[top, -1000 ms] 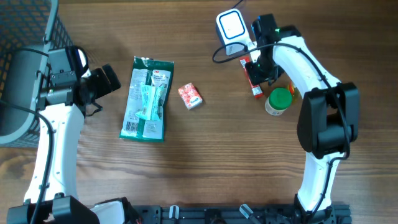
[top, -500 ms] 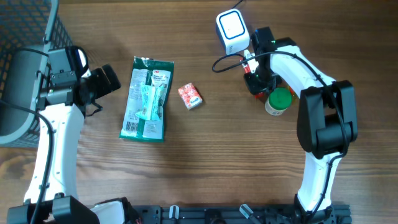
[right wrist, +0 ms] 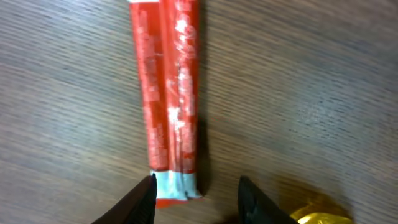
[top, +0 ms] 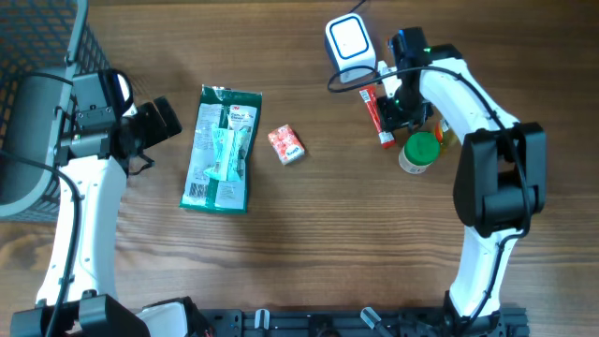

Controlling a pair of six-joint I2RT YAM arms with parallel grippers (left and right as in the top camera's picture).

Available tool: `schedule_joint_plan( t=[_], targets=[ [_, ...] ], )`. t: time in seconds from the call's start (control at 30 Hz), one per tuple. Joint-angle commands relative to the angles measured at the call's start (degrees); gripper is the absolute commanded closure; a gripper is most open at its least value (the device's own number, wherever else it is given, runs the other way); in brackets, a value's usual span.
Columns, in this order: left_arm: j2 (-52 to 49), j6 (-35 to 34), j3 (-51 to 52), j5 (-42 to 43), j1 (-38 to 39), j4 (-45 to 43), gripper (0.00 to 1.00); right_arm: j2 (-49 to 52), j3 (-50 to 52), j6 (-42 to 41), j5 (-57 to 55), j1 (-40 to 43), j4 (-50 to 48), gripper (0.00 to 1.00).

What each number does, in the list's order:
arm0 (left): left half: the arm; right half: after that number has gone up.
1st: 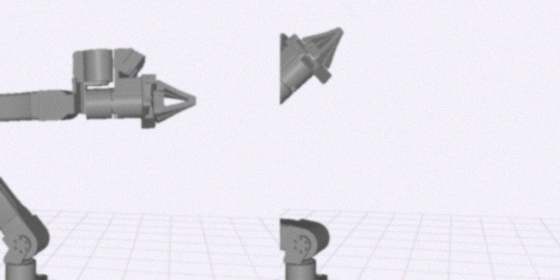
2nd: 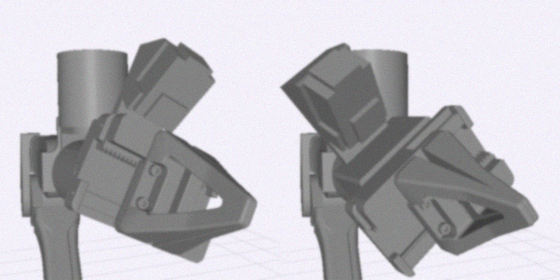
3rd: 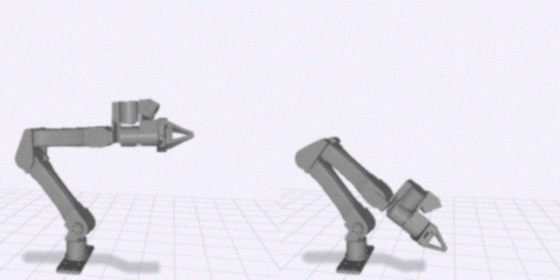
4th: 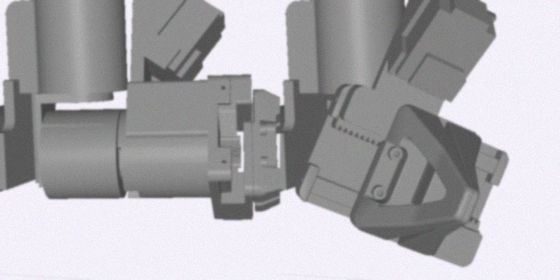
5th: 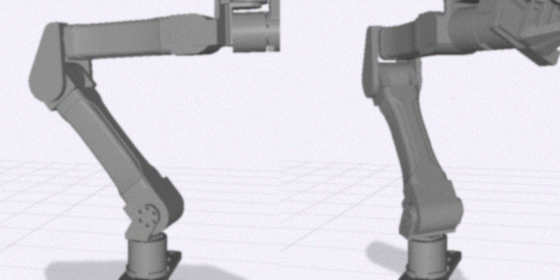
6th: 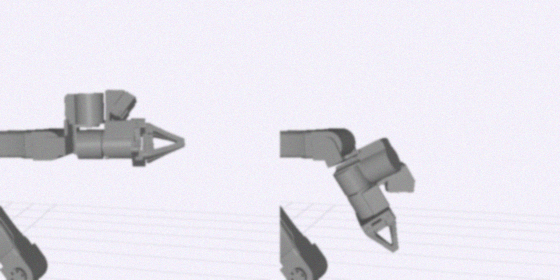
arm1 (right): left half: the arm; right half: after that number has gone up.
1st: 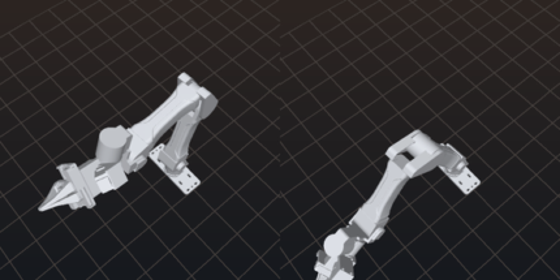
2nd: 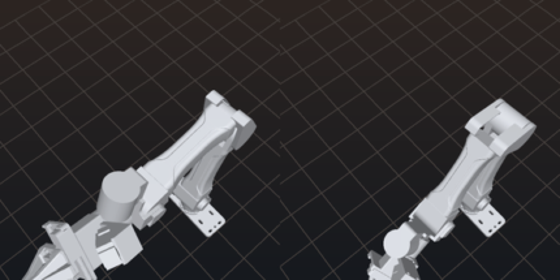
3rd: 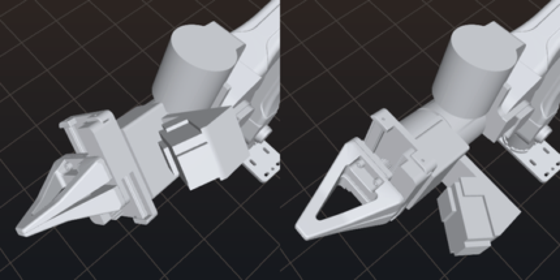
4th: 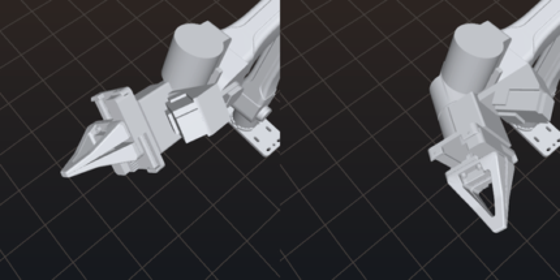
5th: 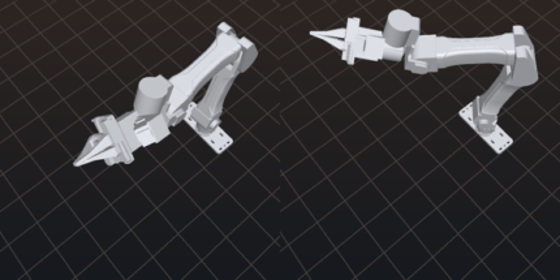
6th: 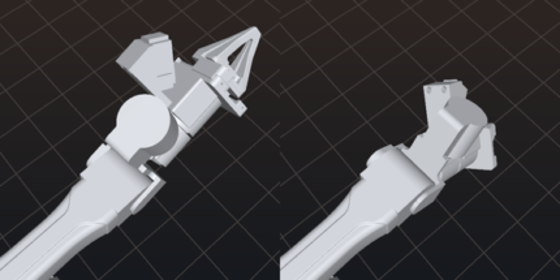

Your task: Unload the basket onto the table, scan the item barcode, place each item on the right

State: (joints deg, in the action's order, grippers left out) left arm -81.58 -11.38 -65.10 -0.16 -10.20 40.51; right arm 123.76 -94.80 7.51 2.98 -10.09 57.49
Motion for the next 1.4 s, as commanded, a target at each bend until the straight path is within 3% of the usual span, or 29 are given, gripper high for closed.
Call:
schedule_joint_plan(
  t=[0.0,0.2,0.57,0.7,0.77,1.0,1.13,1.37],
  targets=[
    [0.1,0.7,-0.3,-0.2,-0.2,-0.2,0.0,-0.5,2.5,-0.2,2.0,0.5,-1.3,0.58],
    [0.1,0.7,-0.3,-0.2,-0.2,-0.2,0.0,-0.4,2.7,-0.2,6.0,0.5,-1.4,0.72],
    [0.1,0.7,-0.3,-0.2,-0.2,-0.2,0.0,-0.4,6.2,-0.2,5.6,0.6,-5.1,0.77],
    [0.1,0.7,-0.3,-0.2,-0.2,-0.2,0.0,-0.4,7.7,-0.2,5.4,0.6,-7.3,0.83],
    [0.1,0.7,-0.3,-0.2,-0.2,-0.2,0.0,-0.5,7.4,0.0,5.4,0.6,-7.5,0.96],
    [0.1,0.7,-0.3,-0.2,-0.2,-0.2,0.0,-10.0,-2.5,1.8,0.3,0.5,-3.6,0.96],
    [0.1,0.7,-0.3,-0.2,-0.2,-0.2,0.0,-17.4,-3.2,10.5,-7.8,0.4,-8.8,0.96],
    [0.1,0.7,-0.3,-0.2,-0.2,-0.2,0.0,-14.2,-3.1,23.4,-20.7,-2.3,-16.2,0.96]
  ],
)
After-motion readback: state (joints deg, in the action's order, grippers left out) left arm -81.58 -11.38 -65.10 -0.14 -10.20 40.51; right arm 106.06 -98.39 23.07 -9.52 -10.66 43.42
